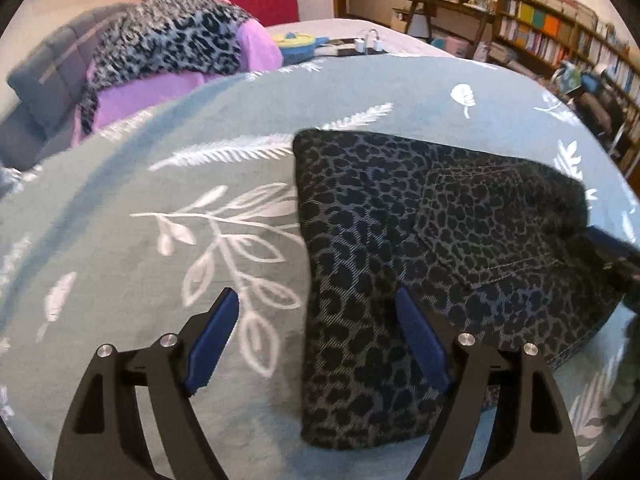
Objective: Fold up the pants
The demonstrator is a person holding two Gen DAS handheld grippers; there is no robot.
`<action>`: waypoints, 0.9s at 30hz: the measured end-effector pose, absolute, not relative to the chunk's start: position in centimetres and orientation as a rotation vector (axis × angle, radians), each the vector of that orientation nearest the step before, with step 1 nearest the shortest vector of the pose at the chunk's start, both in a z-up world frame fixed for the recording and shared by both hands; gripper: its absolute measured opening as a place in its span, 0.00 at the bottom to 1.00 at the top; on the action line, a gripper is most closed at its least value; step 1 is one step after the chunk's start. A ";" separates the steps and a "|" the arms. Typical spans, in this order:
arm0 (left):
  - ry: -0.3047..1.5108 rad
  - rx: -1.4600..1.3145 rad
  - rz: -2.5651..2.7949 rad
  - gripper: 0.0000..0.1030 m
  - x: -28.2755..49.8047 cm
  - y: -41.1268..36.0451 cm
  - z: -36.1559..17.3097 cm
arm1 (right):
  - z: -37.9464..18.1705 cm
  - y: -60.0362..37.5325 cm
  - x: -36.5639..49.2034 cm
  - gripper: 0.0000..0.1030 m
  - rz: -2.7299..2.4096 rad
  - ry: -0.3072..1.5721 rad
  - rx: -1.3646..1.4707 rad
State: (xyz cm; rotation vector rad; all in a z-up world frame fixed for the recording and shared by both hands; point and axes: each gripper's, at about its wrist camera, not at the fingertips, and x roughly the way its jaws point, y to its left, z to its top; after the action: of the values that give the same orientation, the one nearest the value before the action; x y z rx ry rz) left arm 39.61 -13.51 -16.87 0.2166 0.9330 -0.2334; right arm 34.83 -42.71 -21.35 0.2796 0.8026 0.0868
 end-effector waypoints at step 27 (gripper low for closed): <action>0.697 0.309 -0.297 0.88 27.6 -15.5 -7.2 | -12.5 -38.5 21.4 0.90 0.063 0.654 0.243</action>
State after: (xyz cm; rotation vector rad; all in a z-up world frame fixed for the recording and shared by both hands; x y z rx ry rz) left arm 27.60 -15.49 -7.16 0.3087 0.6967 -0.2971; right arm 21.42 -38.48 -12.54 0.2428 0.6539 0.0632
